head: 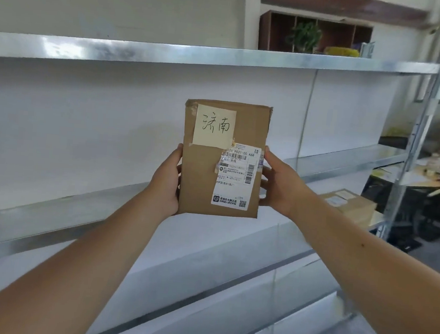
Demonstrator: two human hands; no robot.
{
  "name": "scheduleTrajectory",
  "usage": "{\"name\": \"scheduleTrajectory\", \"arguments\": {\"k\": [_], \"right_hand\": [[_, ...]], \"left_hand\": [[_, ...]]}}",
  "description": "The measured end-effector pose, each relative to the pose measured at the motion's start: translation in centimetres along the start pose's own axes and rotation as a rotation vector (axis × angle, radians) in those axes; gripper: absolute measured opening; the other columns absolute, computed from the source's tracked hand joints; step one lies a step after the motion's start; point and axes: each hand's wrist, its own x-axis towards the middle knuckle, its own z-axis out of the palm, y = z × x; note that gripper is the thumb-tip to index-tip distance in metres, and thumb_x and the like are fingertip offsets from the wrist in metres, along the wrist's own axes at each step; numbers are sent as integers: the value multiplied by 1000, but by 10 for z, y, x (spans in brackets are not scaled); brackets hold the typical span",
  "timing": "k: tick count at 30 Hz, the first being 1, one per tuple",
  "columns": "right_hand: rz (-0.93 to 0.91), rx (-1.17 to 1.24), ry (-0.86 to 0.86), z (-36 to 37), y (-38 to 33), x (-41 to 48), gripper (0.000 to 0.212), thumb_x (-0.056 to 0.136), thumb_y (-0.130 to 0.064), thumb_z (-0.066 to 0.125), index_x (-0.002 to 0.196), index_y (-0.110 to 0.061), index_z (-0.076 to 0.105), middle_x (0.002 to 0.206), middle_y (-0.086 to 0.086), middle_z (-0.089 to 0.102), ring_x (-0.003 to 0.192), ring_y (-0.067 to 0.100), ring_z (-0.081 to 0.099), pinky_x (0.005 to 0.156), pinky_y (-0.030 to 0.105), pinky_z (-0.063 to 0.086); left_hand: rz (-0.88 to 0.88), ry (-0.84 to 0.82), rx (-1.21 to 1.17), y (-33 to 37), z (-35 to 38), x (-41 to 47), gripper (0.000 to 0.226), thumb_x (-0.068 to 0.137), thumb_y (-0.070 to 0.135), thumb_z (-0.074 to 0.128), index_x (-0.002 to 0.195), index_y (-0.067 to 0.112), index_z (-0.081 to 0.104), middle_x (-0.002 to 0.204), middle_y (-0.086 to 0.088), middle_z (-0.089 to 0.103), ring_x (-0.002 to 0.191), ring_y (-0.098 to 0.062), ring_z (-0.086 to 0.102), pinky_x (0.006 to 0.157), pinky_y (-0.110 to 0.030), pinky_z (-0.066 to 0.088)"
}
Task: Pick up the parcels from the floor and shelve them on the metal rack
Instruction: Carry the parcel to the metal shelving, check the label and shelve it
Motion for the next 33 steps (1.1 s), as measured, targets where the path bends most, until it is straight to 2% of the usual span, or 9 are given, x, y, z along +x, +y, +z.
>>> {"name": "scheduleTrajectory", "arguments": {"k": [4, 7, 14, 16, 19, 21, 26, 30, 33], "right_hand": [[-17, -17, 76, -71, -19, -4, 66, 83, -76, 64, 133, -33, 68, 127, -1, 76, 126, 26, 65, 100, 64, 51], [-24, -14, 145, -125, -35, -7, 66, 81, -76, 66, 131, -33, 69, 126, -1, 76, 129, 28, 64, 96, 60, 54], [-38, 6, 250, -239, -73, -15, 66, 82, -73, 68, 131, -30, 70, 116, -3, 79, 121, 27, 68, 87, 55, 59], [-53, 6, 288, -267, -82, -19, 62, 84, -71, 67, 132, -31, 70, 118, -4, 79, 121, 26, 67, 92, 58, 56], [-56, 24, 342, -308, -92, -25, 59, 85, -70, 66, 129, -32, 71, 117, -4, 80, 121, 26, 66, 97, 59, 52], [-40, 29, 380, -333, -97, -29, 64, 79, -72, 69, 128, -31, 72, 119, -3, 79, 122, 26, 66, 96, 58, 52], [-42, 28, 452, -386, -104, -32, 65, 80, -74, 67, 127, -30, 72, 120, -2, 78, 122, 27, 65, 101, 61, 50], [-56, 57, 517, -423, -105, -26, 55, 89, -70, 63, 127, -31, 72, 123, -1, 77, 117, 26, 68, 88, 57, 56], [-53, 86, 556, -446, -107, -14, 55, 89, -71, 63, 126, -32, 72, 124, 0, 77, 117, 28, 68, 87, 56, 56]], "left_hand": [[-12, -68, 21, -27, 68, 32, 53, 87, 71, 64, 120, 33, 80, 130, 0, 76, 120, -31, 72, 102, -66, 54], [-26, -113, 33, -49, 121, 56, 53, 87, 72, 64, 120, 33, 80, 132, 0, 75, 122, -31, 71, 104, -65, 53], [-54, -225, 56, -91, 236, 107, 55, 87, 71, 64, 123, 33, 79, 136, -1, 73, 124, -31, 70, 107, -64, 52], [-59, -269, 55, -103, 267, 121, 55, 89, 71, 63, 125, 33, 78, 135, 0, 74, 121, -31, 72, 106, -64, 52], [-61, -305, 67, -122, 308, 137, 52, 91, 70, 60, 123, 34, 78, 129, 0, 77, 113, -31, 76, 101, -63, 56], [-66, -319, 83, -135, 333, 147, 50, 91, 71, 60, 120, 35, 80, 125, 0, 79, 108, -31, 78, 96, -62, 59], [-137, -409, 111, -165, 386, 178, 56, 89, 77, 55, 121, 38, 80, 126, 0, 78, 110, -31, 77, 95, -59, 60], [-154, -440, 138, -183, 424, 207, 56, 93, 77, 49, 123, 40, 78, 124, -3, 79, 107, -32, 78, 88, -57, 63], [-150, -471, 174, -188, 448, 230, 54, 94, 76, 49, 122, 39, 78, 121, -7, 80, 104, -33, 79, 80, -55, 65]]}}
